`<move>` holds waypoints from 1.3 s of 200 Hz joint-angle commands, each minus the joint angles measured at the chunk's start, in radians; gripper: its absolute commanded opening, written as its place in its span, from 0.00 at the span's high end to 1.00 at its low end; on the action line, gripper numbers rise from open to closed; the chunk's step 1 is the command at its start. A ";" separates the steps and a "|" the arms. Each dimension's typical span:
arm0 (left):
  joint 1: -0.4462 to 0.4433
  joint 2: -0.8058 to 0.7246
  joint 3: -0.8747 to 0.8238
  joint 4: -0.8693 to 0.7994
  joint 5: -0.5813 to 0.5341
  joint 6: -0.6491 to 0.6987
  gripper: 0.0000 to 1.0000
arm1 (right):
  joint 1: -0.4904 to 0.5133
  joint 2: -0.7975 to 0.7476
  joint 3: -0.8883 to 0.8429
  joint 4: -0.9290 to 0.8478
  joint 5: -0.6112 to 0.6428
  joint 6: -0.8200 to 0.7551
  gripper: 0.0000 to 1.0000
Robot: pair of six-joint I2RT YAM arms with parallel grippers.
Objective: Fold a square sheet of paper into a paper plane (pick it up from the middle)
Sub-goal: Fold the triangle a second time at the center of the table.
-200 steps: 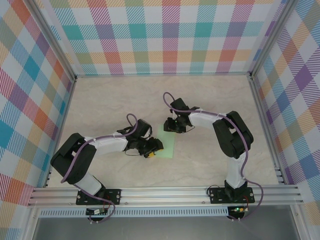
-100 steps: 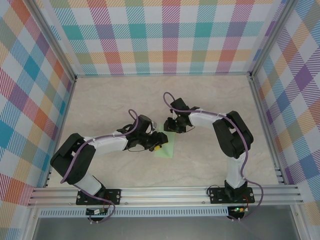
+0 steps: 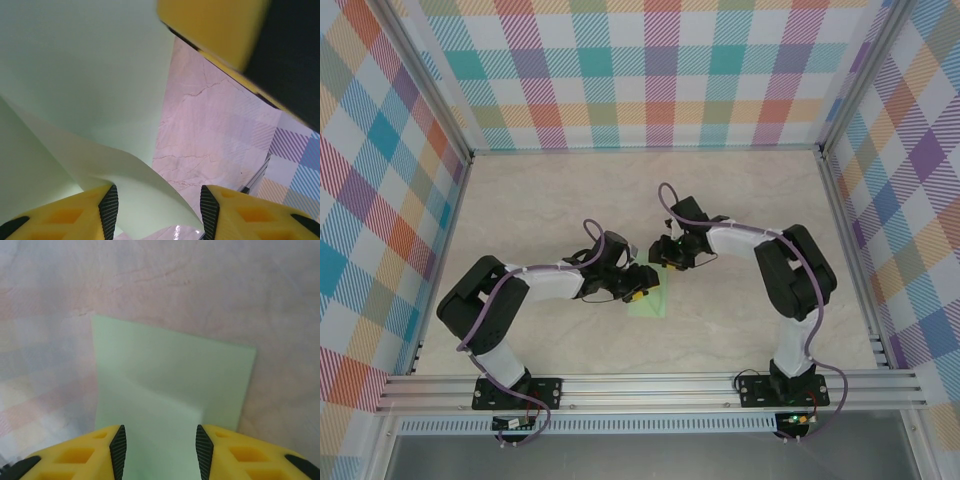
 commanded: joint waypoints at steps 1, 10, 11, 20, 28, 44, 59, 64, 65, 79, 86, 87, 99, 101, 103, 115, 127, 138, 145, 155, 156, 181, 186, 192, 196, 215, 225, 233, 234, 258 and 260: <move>-0.005 0.009 0.023 0.025 -0.006 0.013 0.51 | -0.019 -0.141 -0.041 -0.013 -0.048 0.022 0.54; -0.005 0.010 0.025 0.023 -0.009 0.013 0.51 | -0.022 -0.173 -0.064 -0.029 -0.025 0.019 0.54; -0.005 0.010 0.025 0.022 -0.009 0.013 0.51 | -0.022 -0.178 -0.067 -0.031 -0.022 0.018 0.54; -0.004 0.013 0.024 0.023 -0.011 0.013 0.51 | -0.023 -0.206 -0.098 -0.042 -0.003 0.013 0.54; -0.005 0.015 0.025 0.026 -0.011 0.013 0.51 | -0.025 -0.236 -0.131 -0.044 0.007 0.009 0.53; -0.003 0.018 0.024 0.036 -0.007 0.012 0.48 | -0.024 -0.289 -0.194 -0.036 0.011 -0.004 0.53; -0.005 0.018 0.024 0.039 -0.008 0.012 0.43 | -0.025 -0.328 -0.244 -0.032 0.009 -0.011 0.52; -0.005 0.018 0.024 0.040 -0.009 0.012 0.42 | -0.024 -0.338 -0.255 -0.027 0.005 -0.013 0.52; -0.005 0.018 0.024 0.040 -0.009 0.012 0.41 | -0.025 -0.339 -0.259 -0.026 0.004 -0.013 0.52; -0.005 0.017 0.025 0.039 -0.011 0.013 0.40 | -0.025 -0.354 -0.289 -0.013 -0.013 -0.013 0.52; -0.004 0.016 0.026 0.038 -0.014 0.013 0.39 | -0.025 -0.356 -0.301 -0.006 -0.025 -0.010 0.51; -0.004 0.016 0.026 0.038 -0.013 0.013 0.39 | -0.025 -0.357 -0.302 -0.006 -0.027 -0.009 0.51; -0.005 0.017 0.027 0.036 -0.016 0.013 0.38 | -0.024 -0.358 -0.322 0.008 -0.042 -0.002 0.52; -0.005 0.017 0.027 0.035 -0.017 0.013 0.38 | -0.025 -0.357 -0.326 0.009 -0.044 -0.001 0.52; -0.005 0.017 0.028 0.034 -0.019 0.013 0.38 | -0.025 -0.357 -0.327 0.011 -0.046 0.000 0.52; -0.005 0.017 0.029 0.033 -0.023 0.013 0.39 | -0.025 -0.362 -0.347 0.028 -0.056 0.005 0.52; -0.005 0.021 0.030 0.031 -0.023 0.012 0.42 | -0.024 -0.363 -0.364 0.052 -0.073 0.010 0.52; -0.004 0.021 0.032 0.025 -0.026 0.013 0.47 | -0.025 -0.360 -0.374 0.076 -0.097 0.014 0.53; -0.005 0.021 0.033 0.021 -0.027 0.014 0.49 | -0.025 -0.355 -0.378 0.094 -0.115 0.016 0.54; -0.005 0.023 0.035 0.018 -0.029 0.014 0.52 | -0.023 -0.347 -0.380 0.116 -0.137 0.018 0.55; -0.005 0.023 0.035 0.018 -0.029 0.014 0.53 | -0.023 -0.347 -0.380 0.118 -0.138 0.018 0.55; -0.005 0.020 0.035 0.010 -0.031 0.017 0.56 | -0.023 -0.321 -0.376 0.161 -0.171 0.019 0.58; -0.004 0.020 0.032 0.009 -0.033 0.016 0.57 | -0.023 -0.314 -0.372 0.164 -0.174 0.017 0.59; -0.005 0.020 0.035 0.007 -0.035 0.017 0.57 | -0.023 -0.305 -0.369 0.164 -0.175 0.017 0.60; -0.005 0.021 0.035 0.007 -0.034 0.017 0.57 | -0.023 -0.301 -0.368 0.165 -0.176 0.016 0.60; -0.005 0.022 0.035 0.007 -0.034 0.017 0.58 | -0.023 -0.278 -0.364 0.176 -0.190 0.012 0.62; -0.004 0.022 0.035 0.005 -0.035 0.016 0.59 | -0.023 -0.268 -0.363 0.183 -0.197 0.012 0.63; -0.003 0.021 0.035 0.005 -0.035 0.017 0.59 | -0.023 -0.261 -0.362 0.189 -0.205 0.012 0.64; -0.003 0.021 0.035 0.005 -0.035 0.017 0.59 | -0.023 -0.260 -0.360 0.190 -0.206 0.012 0.65; -0.005 0.021 0.035 0.002 -0.035 0.016 0.60 | -0.023 -0.245 -0.353 0.210 -0.230 0.009 0.69; -0.005 0.022 0.035 0.002 -0.036 0.015 0.60 | -0.023 -0.244 -0.353 0.210 -0.232 0.011 0.70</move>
